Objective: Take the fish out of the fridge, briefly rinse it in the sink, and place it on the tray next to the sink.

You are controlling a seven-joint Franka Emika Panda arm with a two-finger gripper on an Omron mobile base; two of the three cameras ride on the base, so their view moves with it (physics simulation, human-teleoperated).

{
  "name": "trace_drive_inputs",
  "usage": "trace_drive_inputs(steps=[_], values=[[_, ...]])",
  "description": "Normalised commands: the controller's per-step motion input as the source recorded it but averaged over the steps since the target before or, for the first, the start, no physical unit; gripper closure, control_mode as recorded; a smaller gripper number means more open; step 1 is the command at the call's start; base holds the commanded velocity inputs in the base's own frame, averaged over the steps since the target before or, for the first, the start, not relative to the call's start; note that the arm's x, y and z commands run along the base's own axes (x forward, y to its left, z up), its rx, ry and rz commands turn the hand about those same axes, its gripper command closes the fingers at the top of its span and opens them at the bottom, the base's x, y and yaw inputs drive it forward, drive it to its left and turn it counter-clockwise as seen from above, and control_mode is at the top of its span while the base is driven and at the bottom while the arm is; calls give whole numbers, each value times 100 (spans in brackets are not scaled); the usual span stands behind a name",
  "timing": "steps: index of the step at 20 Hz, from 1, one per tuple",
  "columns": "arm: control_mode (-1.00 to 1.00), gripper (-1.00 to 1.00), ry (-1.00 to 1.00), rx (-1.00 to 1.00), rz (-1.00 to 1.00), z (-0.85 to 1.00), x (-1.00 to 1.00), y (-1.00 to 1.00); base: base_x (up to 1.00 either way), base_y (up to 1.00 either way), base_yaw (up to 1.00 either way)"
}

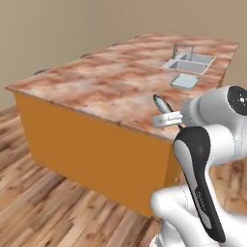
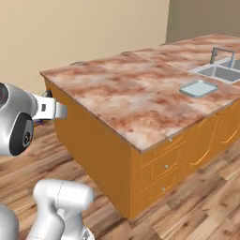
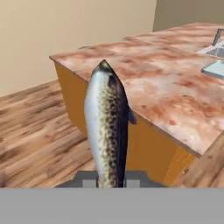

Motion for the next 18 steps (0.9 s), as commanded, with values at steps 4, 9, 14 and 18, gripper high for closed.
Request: trace_drive_inputs(steps=[4,9,14,18], values=[[100,100,0,0,0,0,0,0,0,-3,-100],[100,100,0,0,0,0,0,0,4,-44,-96],[100,100,0,0,0,0,0,0,76,-93,-46],[100,100,0,0,0,0,0,0,100,-81,-26]])
